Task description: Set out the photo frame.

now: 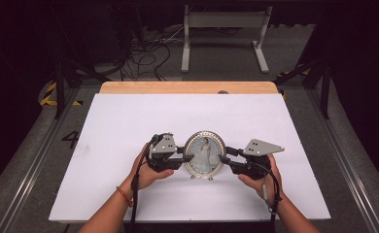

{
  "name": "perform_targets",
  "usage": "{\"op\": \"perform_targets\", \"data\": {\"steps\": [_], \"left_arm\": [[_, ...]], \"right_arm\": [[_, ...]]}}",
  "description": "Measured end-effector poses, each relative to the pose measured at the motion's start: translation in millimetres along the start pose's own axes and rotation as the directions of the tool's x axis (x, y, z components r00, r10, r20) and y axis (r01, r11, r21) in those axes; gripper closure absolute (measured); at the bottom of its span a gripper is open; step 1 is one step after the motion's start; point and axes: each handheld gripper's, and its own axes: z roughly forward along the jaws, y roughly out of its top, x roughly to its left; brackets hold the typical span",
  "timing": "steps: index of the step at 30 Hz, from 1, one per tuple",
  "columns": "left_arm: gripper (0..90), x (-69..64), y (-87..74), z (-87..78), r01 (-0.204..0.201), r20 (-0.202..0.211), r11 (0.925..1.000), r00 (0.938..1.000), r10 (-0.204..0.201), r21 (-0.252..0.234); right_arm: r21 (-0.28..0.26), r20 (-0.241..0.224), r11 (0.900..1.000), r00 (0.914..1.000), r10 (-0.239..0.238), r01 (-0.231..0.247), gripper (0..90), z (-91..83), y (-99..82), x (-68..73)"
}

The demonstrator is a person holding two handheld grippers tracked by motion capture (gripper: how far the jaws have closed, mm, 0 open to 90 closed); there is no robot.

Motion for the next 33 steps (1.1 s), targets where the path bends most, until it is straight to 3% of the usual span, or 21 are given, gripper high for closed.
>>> {"op": "perform_targets", "data": {"steps": [2, 4, 9, 20, 24, 28, 33], "left_arm": [[68.4, -0.6, -0.2, -0.2, 0.0, -0.002, 1.0, 1.0, 0.0, 0.0], [68.6, -2.0, 0.2, -0.2, -0.002, -0.007, 1.0, 1.0, 0.002, 0.004], [68.2, -4.2, -1.2, -1.6, 0.001, -0.02, 1.0, 0.9998, -0.001, 0.008], [67.3, -8.6, 1.1, -1.9, -0.012, -0.035, 0.9997, 0.9993, 0.013, 0.022], [66.0, -8.7, -1.9, -5.7, -0.018, -0.037, 0.9998, 0.9992, 0.018, 0.007], [61.2, -9.3, -3.5, -16.6, -0.017, -0.071, 0.9997, 0.9974, 0.016, -0.016], [57.0, -14.2, -6.9, -27.1, -0.044, -0.108, 0.999, 0.9932, 0.044, 0.003]], "right_arm": [[0.002, 0.005, 1.0, 1.0, -0.009, 0.009, 63.4, -0.7, 0.4, 0.7], [-0.001, -0.004, 0.9996, 0.9996, -0.027, 0.027, 73.9, -1.6, 1.5, 2.5], [0.001, -0.019, 0.9993, 0.9992, -0.036, 0.036, 75.2, 0.5, 3.9, 2.4], [-0.001, 0.001, 0.9996, 0.9996, -0.03, 0.03, 74.1, 2.4, 4.1, 1.1], [-0.003, 0.008, 0.9987, 0.9987, -0.051, 0.051, 68.1, 0.4, 3.8, 3.9], [-0.005, 0.023, 0.9972, 0.997, -0.074, 0.074, 65.4, -9.7, 2.2, 5.2], [0.019, 0.05, 0.9907, 0.9895, -0.135, 0.134, 62.1, -20.8, -0.9, 8.3]]}}
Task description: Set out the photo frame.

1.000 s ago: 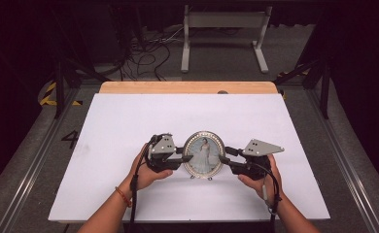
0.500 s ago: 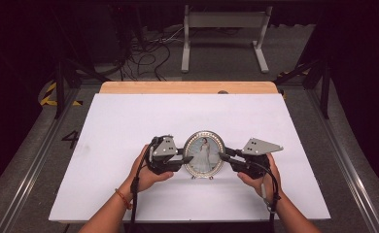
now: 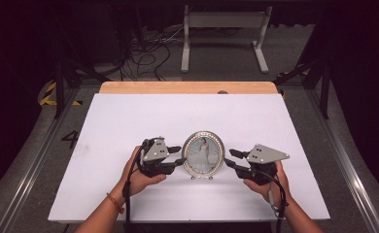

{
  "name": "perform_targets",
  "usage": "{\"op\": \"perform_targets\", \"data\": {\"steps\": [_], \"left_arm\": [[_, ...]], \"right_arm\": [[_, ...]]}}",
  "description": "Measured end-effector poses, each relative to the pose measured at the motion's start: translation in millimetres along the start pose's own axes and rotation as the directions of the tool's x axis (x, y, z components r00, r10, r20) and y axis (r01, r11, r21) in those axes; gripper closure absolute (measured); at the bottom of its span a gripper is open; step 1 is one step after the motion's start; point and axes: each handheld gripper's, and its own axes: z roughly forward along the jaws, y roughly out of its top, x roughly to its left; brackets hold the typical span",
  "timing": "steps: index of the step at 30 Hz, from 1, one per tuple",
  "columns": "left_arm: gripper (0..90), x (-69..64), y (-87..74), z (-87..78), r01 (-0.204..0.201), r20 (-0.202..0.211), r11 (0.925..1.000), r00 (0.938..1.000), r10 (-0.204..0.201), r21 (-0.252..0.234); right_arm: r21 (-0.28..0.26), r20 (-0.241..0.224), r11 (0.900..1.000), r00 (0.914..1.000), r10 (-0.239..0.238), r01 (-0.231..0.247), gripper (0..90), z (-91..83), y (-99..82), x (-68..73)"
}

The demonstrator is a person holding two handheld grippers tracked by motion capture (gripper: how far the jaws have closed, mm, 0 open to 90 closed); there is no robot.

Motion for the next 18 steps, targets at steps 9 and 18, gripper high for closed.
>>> {"op": "perform_targets", "data": {"steps": [9, 18], "left_arm": [[40.9, -9.1, -23.4, -28.6, -0.03, -0.086, 0.9992, 0.9958, 0.033, 0.026], [24.1, -2.6, -61.1, -58.2, 0.041, -0.17, 0.9984, 0.9849, -0.034, 0.039]], "right_arm": [[0.035, 0.041, 0.9976, 0.9973, -0.062, 0.06, 50.9, -17.9, -11.4, 1.3], [0.065, 0.089, 0.9959, 0.9937, -0.069, 0.063, 38.2, -32.8, -34.7, -11.2]]}}
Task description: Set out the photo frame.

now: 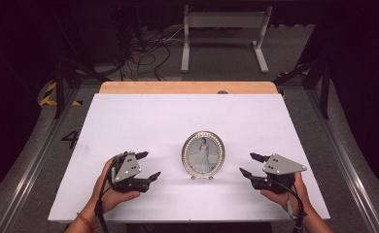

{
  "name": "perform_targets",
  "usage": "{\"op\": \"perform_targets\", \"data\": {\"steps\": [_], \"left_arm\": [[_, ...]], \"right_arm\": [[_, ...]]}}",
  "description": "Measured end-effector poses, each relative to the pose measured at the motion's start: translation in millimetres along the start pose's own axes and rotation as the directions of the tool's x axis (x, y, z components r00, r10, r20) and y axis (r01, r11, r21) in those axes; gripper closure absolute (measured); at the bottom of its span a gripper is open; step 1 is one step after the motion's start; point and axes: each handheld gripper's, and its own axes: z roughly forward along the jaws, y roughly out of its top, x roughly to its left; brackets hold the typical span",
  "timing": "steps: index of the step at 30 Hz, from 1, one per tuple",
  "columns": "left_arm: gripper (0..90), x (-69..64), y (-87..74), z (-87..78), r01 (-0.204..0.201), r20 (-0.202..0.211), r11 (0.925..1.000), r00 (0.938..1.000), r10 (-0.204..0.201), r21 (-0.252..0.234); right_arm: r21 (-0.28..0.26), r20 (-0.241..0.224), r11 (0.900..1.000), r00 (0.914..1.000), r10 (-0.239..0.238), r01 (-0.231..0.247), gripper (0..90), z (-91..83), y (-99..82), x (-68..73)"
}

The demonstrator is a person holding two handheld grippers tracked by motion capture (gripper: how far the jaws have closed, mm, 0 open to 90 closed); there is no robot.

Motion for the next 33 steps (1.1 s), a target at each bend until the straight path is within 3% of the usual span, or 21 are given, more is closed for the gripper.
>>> {"op": "perform_targets", "data": {"steps": [2, 4, 7, 10, 13, 14, 18, 20, 23, 33], "left_arm": [[21.1, 3.2, -6.9, -3.9, 0.014, -0.014, 0.9999, 0.9998, -0.014, 0.006], [18.0, 7.1, -14.9, -7.6, 0.051, -0.008, 0.9987, 0.9987, -0.051, 0.011], [14.9, 9.7, -27.1, -13.2, 0.064, -0.033, 0.9976, 0.9974, -0.063, 0.028], [12.2, 13.4, -37.2, -20.1, 0.093, -0.042, 0.9954, 0.9949, -0.092, 0.022], [8.8, 17.7, -45.5, -26.3, 0.138, -0.05, 0.9904, 0.9892, -0.138, 0.0], [7.7, 20.6, -52.4, -28.6, 0.173, -0.061, 0.9848, 0.9829, -0.174, -0.018], [5.9, 20.1, -60.1, -30.4, 0.169, -0.069, 0.9856, 0.9833, -0.169, 0.002], [5.5, 21.4, -62.0, -32.0, 0.191, -0.053, 0.9815, 0.9801, -0.191, -0.012], [5.1, 20.9, -61.9, -32.9, 0.187, -0.06, 0.9822, 0.9804, -0.188, -0.013], [5.2, 20.0, -60.7, -33.1, 0.192, -0.07, 0.9813, 0.9788, -0.193, -0.01]], "right_arm": [[0.001, -0.009, 0.9999, 0.9999, 0.014, -0.014, 35.4, -1.8, -6.1, -2.6], [0.011, 0.011, 0.9998, 0.9998, 0.014, -0.014, 31.6, -3.4, -12.1, -5.8], [0.004, 0.003, 0.9994, 0.9994, 0.034, -0.034, 27.8, -6.8, -20.9, -11.0], [0.009, 0.04, 0.9971, 0.9964, 0.075, -0.075, 18.0, -9.7, -35.1, -17.1], [0.011, 0.058, 0.9932, 0.9917, 0.115, -0.116, 14.8, -12.5, -54.0, -22.7], [0.016, 0.066, 0.9917, 0.9898, 0.127, -0.128, 14.3, -12.7, -58.2, -23.7], [0.025, 0.075, 0.9896, 0.9874, 0.139, -0.142, 13.3, -12.6, -68.0, -26.3], [0.035, 0.088, 0.9907, 0.9879, 0.128, -0.131, 13.0, -13.2, -68.2, -26.3], [0.022, 0.094, 0.9885, 0.9847, 0.147, -0.149, 12.9, -14.3, -67.9, -26.5], [0.037, 0.111, 0.9883, 0.9835, 0.143, -0.148, 13.1, -12.2, -68.1, -24.1]]}}
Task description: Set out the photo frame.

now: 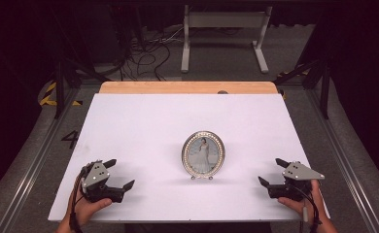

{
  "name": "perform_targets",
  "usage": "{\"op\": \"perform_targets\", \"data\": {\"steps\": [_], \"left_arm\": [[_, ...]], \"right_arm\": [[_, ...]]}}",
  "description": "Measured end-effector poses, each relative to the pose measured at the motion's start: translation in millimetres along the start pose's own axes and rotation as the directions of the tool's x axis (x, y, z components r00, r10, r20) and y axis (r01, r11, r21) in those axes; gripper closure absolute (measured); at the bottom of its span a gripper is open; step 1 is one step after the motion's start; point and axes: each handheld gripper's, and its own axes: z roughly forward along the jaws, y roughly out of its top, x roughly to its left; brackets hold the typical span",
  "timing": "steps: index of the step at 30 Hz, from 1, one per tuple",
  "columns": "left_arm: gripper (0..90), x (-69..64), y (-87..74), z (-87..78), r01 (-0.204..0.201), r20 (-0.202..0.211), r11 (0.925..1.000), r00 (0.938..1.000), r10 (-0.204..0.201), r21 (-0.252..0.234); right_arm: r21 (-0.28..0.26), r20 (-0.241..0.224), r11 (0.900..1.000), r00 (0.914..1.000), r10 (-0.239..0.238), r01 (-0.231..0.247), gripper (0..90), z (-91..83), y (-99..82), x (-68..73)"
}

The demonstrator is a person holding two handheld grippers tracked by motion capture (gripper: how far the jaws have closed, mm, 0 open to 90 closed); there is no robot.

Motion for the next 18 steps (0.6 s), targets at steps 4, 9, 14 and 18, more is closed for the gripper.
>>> {"op": "perform_targets", "data": {"steps": [4, 9, 14, 18], "left_arm": [[5.2, 1.6, 1.0, -0.4, 0.01, -0.006, 0.9999, 0.9999, -0.01, -0.007], [5.2, 2.5, 1.8, -1.9, 0.009, -0.025, 1.0, 0.9996, -0.009, -0.003], [5.3, 1.3, 2.9, -0.9, 0.006, -0.026, 1.0, 0.9996, -0.006, 0.005], [5.3, 4.4, 2.3, -0.2, 0.005, -0.027, 1.0, 0.9996, -0.005, 0.008]], "right_arm": [[-0.005, 0.013, 0.9998, 0.9998, 0.017, -0.017, 13.3, -1.2, 0.8, 0.4], [-0.01, 0.013, 0.9999, 0.9999, 0.01, -0.01, 13.2, -2.5, 3.1, 1.9], [-0.008, 0.019, 0.9999, 0.9997, 0.012, -0.012, 12.9, -3.1, 2.4, 0.3], [0.005, 0.039, 0.9987, 0.998, 0.05, -0.05, 11.8, -2.9, 1.4, -4.1]]}}
